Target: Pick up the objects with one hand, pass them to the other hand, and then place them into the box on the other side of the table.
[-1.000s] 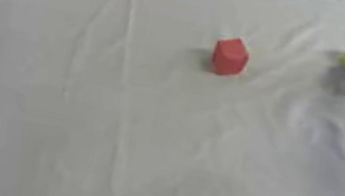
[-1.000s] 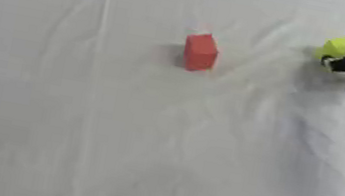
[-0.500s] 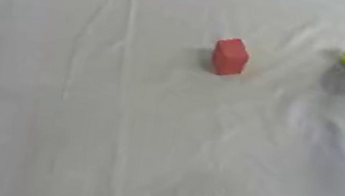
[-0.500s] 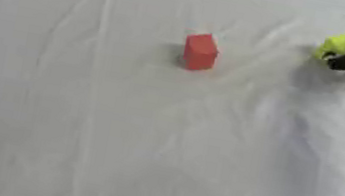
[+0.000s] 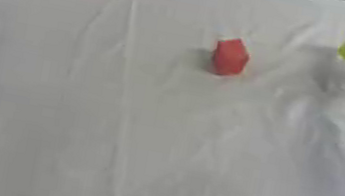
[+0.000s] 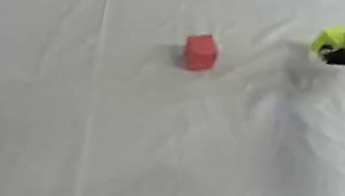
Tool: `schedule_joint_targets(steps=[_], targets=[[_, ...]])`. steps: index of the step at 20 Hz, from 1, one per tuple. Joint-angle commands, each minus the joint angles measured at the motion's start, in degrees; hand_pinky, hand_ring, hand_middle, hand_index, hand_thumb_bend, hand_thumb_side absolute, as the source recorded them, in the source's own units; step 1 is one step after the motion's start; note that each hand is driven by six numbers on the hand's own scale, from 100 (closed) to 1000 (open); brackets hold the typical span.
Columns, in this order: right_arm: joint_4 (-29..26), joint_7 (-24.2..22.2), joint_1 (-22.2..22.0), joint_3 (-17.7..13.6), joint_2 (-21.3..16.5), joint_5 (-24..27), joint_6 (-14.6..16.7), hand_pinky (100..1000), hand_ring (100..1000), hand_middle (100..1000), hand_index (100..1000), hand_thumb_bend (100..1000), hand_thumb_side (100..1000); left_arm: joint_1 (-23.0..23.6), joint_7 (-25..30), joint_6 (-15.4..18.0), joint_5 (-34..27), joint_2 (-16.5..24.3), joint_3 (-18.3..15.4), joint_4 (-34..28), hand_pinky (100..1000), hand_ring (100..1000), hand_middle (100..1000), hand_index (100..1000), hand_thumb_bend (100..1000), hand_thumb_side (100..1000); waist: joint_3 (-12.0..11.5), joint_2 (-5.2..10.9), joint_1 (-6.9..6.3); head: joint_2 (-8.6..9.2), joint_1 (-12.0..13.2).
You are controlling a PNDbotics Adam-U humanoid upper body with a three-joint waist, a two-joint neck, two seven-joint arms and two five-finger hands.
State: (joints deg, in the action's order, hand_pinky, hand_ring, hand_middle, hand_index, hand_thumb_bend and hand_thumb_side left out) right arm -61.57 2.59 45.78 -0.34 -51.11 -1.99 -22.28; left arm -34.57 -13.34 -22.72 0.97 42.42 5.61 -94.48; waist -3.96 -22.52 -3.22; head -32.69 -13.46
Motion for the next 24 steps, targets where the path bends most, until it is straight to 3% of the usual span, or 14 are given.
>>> schedule_joint_targets(steps=[1, 8, 18, 24], targets=[[-5.72, -0.61, -0.76, 0.69, -2.39, 2.98, 0.45, 727, 731, 567, 681, 128, 100, -0.38, -0.12, 0.16, 0.35, 1.19, -0.84, -0.76, 727, 664, 627, 700, 427, 359, 0.0, 2.11, 0.28, -0.41, 0.87], [-18.11, -1.97, -5.29, 3.47, -2.73, 6.39, 0.46, 723, 717, 565, 683, 109, 115, -0.67, 0.37, 0.23, 0.82, 1.18, -0.6, -0.64, 727, 664, 627, 700, 427, 357, 0.15, 3.52, 0.36, -1.03, 2.5], [-33.61, -0.01, -9.97, 5.94, 1.49, 14.58, 1.35, 699, 692, 553, 683, 100, 135, -1.03, 0.67, 0.42, 0.99, 0.88, -0.46, -0.63, 725, 662, 625, 700, 429, 353, 0.5, 4.56, -0.24, -1.83, 5.52], [-45.76, 0.49, -12.83, 7.35, 4.64, 17.58, -2.84, 687, 688, 552, 686, 100, 149, -1.02, 0.68, 0.68, 0.93, 0.71, -0.46, -1.02, 724, 662, 625, 700, 431, 352, 0.63, 4.85, -0.49, -2.32, 6.9]])
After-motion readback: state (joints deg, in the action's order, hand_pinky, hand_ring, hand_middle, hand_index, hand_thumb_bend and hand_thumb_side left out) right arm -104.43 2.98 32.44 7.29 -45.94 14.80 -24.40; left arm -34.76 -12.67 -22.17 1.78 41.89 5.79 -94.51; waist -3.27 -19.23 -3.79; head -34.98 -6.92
